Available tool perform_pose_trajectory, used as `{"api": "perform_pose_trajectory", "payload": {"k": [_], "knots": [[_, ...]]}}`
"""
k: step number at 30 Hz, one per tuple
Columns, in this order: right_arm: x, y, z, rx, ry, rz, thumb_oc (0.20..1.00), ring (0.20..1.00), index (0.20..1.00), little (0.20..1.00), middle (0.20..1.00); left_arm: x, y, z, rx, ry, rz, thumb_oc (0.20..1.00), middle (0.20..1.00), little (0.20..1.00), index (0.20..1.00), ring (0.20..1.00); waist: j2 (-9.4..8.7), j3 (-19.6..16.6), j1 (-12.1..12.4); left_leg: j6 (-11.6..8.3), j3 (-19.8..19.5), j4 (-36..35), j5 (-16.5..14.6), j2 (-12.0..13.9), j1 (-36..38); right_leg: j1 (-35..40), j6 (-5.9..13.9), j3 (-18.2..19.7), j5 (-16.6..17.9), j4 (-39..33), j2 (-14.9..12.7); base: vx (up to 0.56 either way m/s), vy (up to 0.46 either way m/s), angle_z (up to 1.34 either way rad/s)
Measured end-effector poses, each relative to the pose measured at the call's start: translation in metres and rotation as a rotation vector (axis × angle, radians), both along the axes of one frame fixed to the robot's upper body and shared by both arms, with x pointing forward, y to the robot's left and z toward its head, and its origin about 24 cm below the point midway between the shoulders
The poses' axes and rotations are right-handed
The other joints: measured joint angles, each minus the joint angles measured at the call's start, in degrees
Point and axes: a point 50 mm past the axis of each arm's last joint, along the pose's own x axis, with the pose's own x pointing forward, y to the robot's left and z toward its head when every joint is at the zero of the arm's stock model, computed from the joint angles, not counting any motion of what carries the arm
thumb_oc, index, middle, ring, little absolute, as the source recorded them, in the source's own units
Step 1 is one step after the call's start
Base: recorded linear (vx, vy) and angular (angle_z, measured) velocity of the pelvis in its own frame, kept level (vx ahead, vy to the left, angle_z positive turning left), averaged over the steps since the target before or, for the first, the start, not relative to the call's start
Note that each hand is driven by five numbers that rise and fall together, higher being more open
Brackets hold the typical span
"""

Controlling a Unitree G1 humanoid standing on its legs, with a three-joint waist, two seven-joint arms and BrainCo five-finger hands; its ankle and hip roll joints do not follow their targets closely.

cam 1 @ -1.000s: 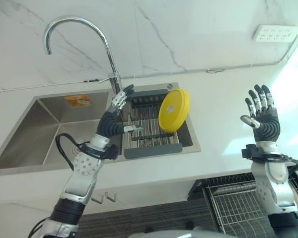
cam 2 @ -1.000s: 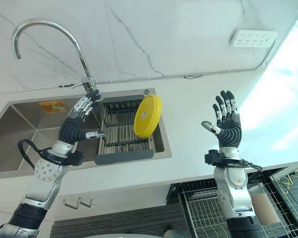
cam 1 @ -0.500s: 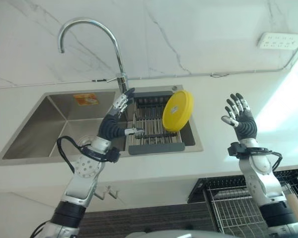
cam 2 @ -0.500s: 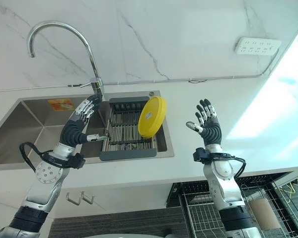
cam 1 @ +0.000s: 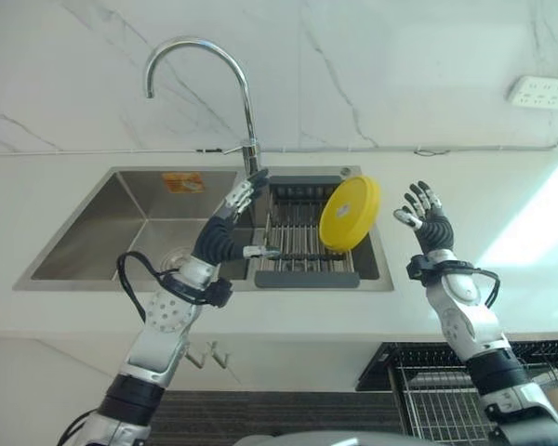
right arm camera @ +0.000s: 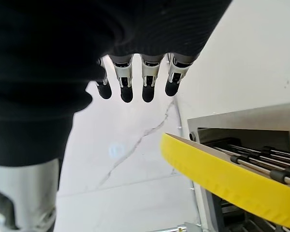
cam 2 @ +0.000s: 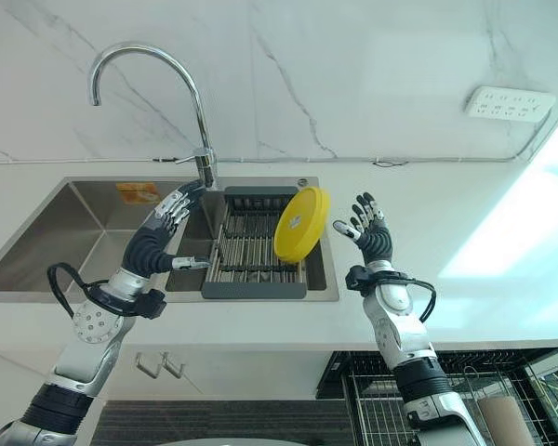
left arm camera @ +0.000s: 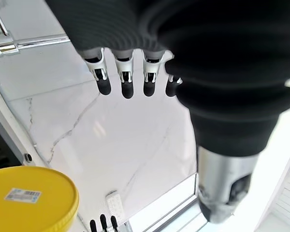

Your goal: Place the dishes in the dishwasher.

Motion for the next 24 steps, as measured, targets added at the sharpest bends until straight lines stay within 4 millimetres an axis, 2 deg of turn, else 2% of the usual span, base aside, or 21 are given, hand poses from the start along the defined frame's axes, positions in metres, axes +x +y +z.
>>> {"api": "perform_pose_trajectory", "payload": {"k": [7,12,18,24], "knots": [[0.002,-0.011,-0.02,0.023,0.096,-0.066,1.0,1.0,1.0,1.0,1.0,-0.001,-0.002,0.008,0.022,-0.029,-0.028,1.0,1.0,1.0,1.0,1.0,0.04,0.0,0.4,-0.02,-1.1,0.0,0.1,-0.2,-0.1,0.4,-0.04,-1.3,0.0,0.0,-0.2,0.01,-0.01,0.08],[0.004,-0.011,-0.02,0.022,0.1,-0.069,1.0,1.0,1.0,1.0,1.0,0.001,-0.003,0.013,0.034,-0.044,-0.04,1.0,1.0,1.0,1.0,1.0,0.12,-0.1,0.8,-0.04,-1.4,0.0,0.3,-0.3,-0.3,0.4,-0.06,-1.7,0.0,0.0,-0.3,0.0,-0.009,0.05],[0.004,-0.017,-0.036,0.008,0.175,-0.094,1.0,1.0,1.0,1.0,1.0,0.001,-0.004,0.014,0.041,-0.047,-0.053,1.0,1.0,1.0,1.0,1.0,0.25,-0.2,1.5,-0.16,-1.9,-0.1,0.5,-0.3,-0.4,0.6,-0.14,-2.5,-0.1,0.0,-0.3,0.0,-0.01,0.04],[0.014,-0.001,-0.036,-0.029,0.203,-0.02,1.0,1.0,1.0,1.0,1.0,0.002,-0.004,0.017,0.041,-0.055,-0.059,1.0,1.0,1.0,1.0,1.0,0.58,-0.3,1.7,-0.25,-2.9,-0.3,0.5,-0.3,-0.6,1.2,-0.36,-3.0,-0.2,0.0,-0.3,0.01,-0.012,0.07]]}}
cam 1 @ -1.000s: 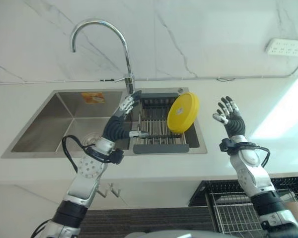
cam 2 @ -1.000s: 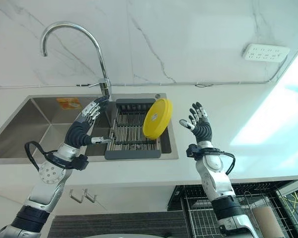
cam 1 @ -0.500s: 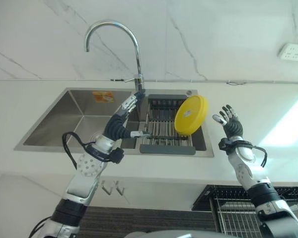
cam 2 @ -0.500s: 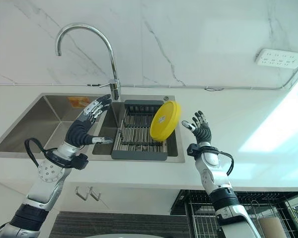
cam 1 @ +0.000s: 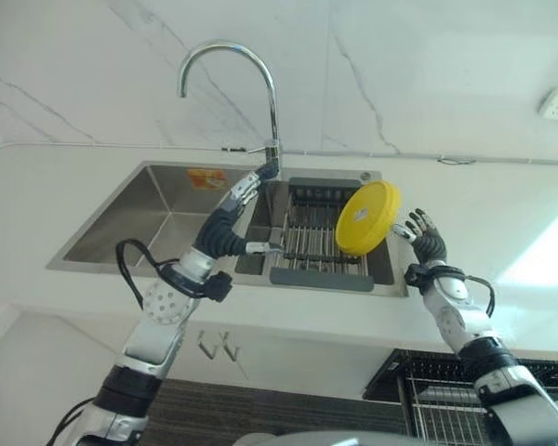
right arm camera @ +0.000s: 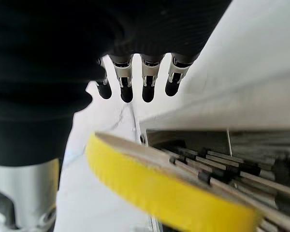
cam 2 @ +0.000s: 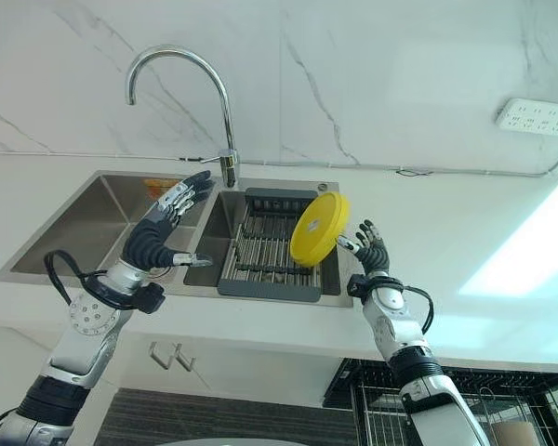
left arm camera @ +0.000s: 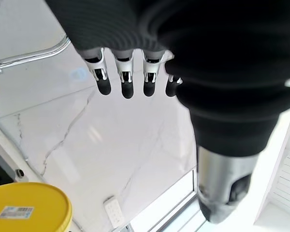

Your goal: Place the dishes in the dishwasher.

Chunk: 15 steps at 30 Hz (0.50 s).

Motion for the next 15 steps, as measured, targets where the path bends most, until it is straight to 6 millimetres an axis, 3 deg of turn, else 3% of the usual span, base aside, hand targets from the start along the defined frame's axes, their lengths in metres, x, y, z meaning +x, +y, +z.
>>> {"api": "perform_pose_trajectory", "payload": {"k": [15], "knots": [[0.0087,-0.0003,-0.0023,0.056,0.042,-0.015,1.0,1.0,1.0,1.0,1.0,0.0002,0.002,0.0015,-0.025,0.009,-0.005,1.0,1.0,1.0,1.0,1.0,-0.02,0.0,1.2,-0.1,-1.3,0.0,0.1,-0.1,-0.1,0.6,-0.28,-1.5,-0.2,0.0,0.0,0.02,-0.006,0.05]]}}
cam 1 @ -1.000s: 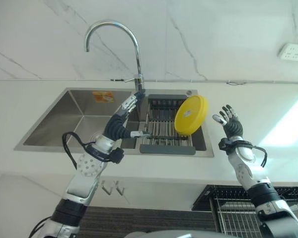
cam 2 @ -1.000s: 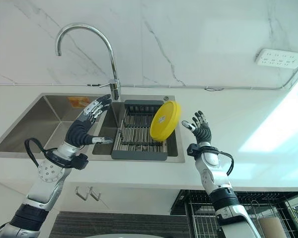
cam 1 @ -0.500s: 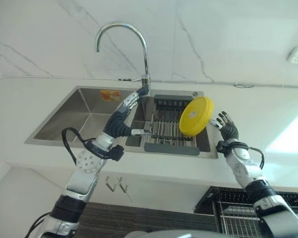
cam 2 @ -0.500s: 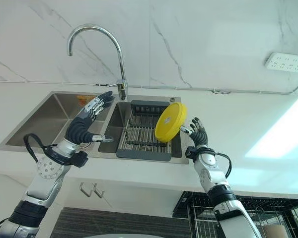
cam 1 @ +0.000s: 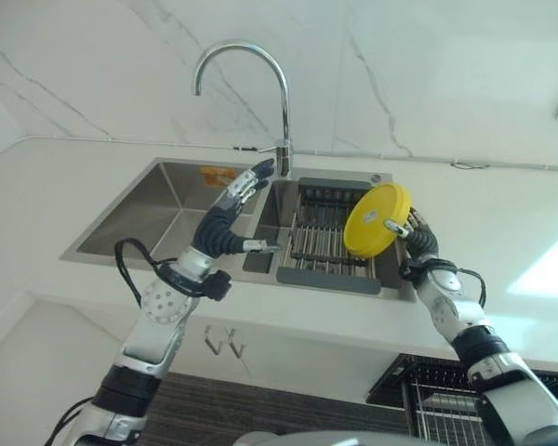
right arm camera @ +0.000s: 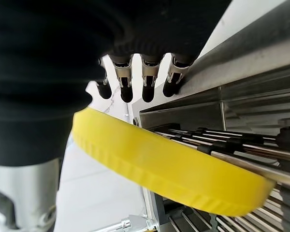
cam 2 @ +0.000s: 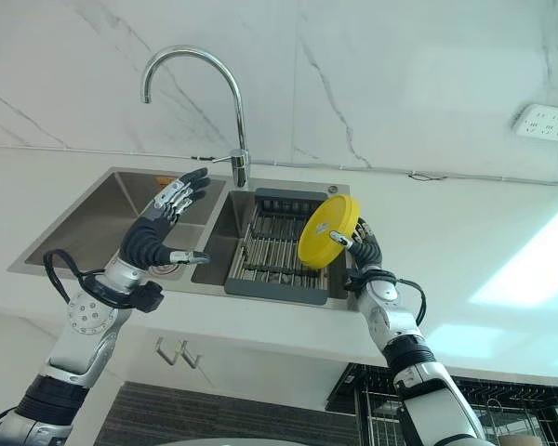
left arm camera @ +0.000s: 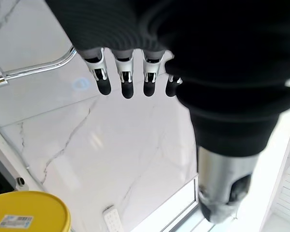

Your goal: Place the dishes in the dishwasher.

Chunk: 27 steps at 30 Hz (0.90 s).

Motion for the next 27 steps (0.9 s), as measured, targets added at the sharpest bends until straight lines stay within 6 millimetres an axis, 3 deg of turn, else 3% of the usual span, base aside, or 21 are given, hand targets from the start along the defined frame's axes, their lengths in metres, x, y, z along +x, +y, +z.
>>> {"api": "perform_pose_trajectory", "payload": {"k": [18,27], "knots": [[0.012,-0.007,-0.003,-0.051,0.092,-0.047,1.0,1.0,1.0,1.0,1.0,0.003,-0.007,0.004,0.027,-0.004,-0.036,1.0,1.0,1.0,1.0,1.0,-0.6,-0.4,0.5,-0.06,-0.5,0.0,0.1,0.0,0.0,0.3,-0.16,-0.3,-0.1,0.0,0.0,0.0,-0.001,0.01],[0.021,-0.008,0.0,-0.085,0.148,-0.068,1.0,1.0,1.0,1.0,1.0,0.006,-0.006,0.007,0.008,0.012,-0.04,1.0,1.0,1.0,1.0,1.0,-0.6,-0.4,1.9,-0.1,-1.3,0.2,0.1,-0.1,0.0,0.6,-0.33,-1.4,-0.2,0.0,0.0,0.01,-0.002,0.05]]}}
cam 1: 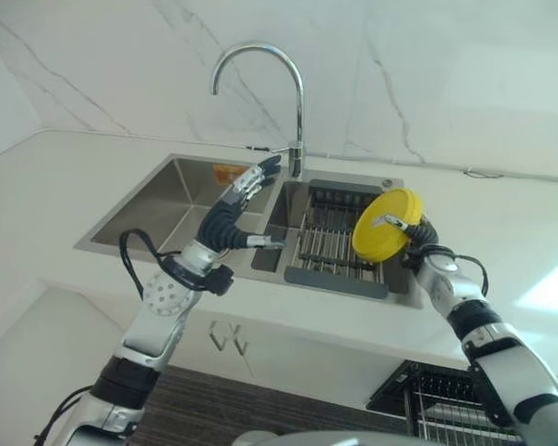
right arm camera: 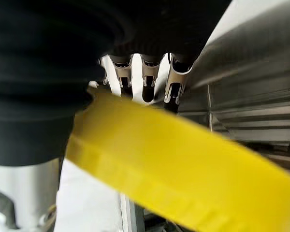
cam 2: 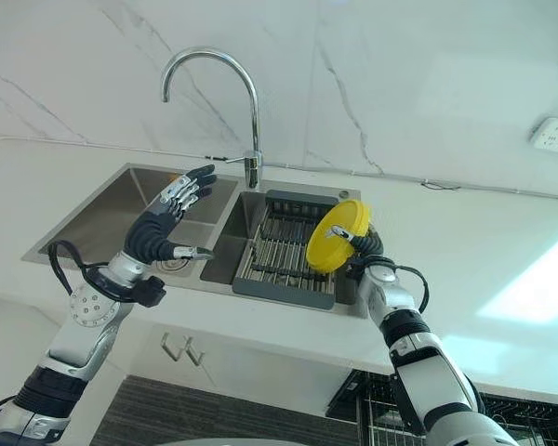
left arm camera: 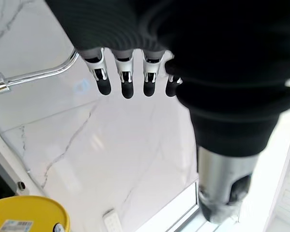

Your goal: Place the dishes in the dishwasher.

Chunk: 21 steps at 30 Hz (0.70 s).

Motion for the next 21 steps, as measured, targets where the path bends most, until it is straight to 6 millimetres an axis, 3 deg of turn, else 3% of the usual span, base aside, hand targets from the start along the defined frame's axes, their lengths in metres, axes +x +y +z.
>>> {"api": "perform_pose_trajectory", "payload": {"k": [7,8,9,10,21], "knots": [[0.002,0.0,0.0,-0.017,0.018,0.005,1.0,1.0,1.0,1.0,1.0,0.003,-0.003,0.003,0.0,-0.001,-0.008,1.0,1.0,1.0,1.0,1.0,0.0,0.0,0.1,-0.02,-0.5,-0.1,0.0,-0.1,0.0,0.2,-0.11,-0.1,-0.1,0.0,0.0,0.01,0.002,0.03],[0.002,0.001,0.0,-0.023,0.02,0.008,0.853,0.853,0.853,0.853,0.853,0.003,-0.004,0.002,0.001,0.003,-0.013,1.0,1.0,1.0,1.0,1.0,0.0,0.0,0.1,-0.02,-0.5,-0.1,0.0,-0.1,0.0,0.2,-0.11,-0.1,-0.1,0.0,0.0,0.0,0.0,0.0],[0.002,0.001,0.0,-0.024,0.02,0.01,0.354,0.354,0.354,0.354,0.354,0.002,-0.005,0.001,0.003,0.008,-0.019,1.0,1.0,1.0,1.0,1.0,-0.01,0.0,0.1,-0.02,-0.5,-0.1,0.0,-0.1,0.0,0.2,-0.11,-0.1,-0.1,0.0,0.0,0.0,0.0,0.0],[0.002,0.001,0.0,-0.028,0.021,0.011,0.2,0.2,0.2,0.2,0.2,0.002,-0.007,0.0,0.006,0.016,-0.025,1.0,1.0,1.0,1.0,1.0,-0.02,0.0,0.1,-0.02,-0.5,-0.1,0.0,-0.1,0.0,0.2,-0.11,-0.1,-0.1,0.0,0.0,0.0,0.0,0.0],[0.002,0.009,-0.002,-0.08,0.036,-0.043,0.2,0.2,0.2,0.2,0.2,0.003,-0.007,-0.002,0.013,0.038,-0.021,1.0,1.0,1.0,1.0,1.0,-0.03,0.1,0.6,-0.02,-0.6,-0.1,0.0,-0.1,-0.1,0.3,-0.21,-0.2,-0.1,0.0,-0.1,0.0,0.0,0.0]]}}
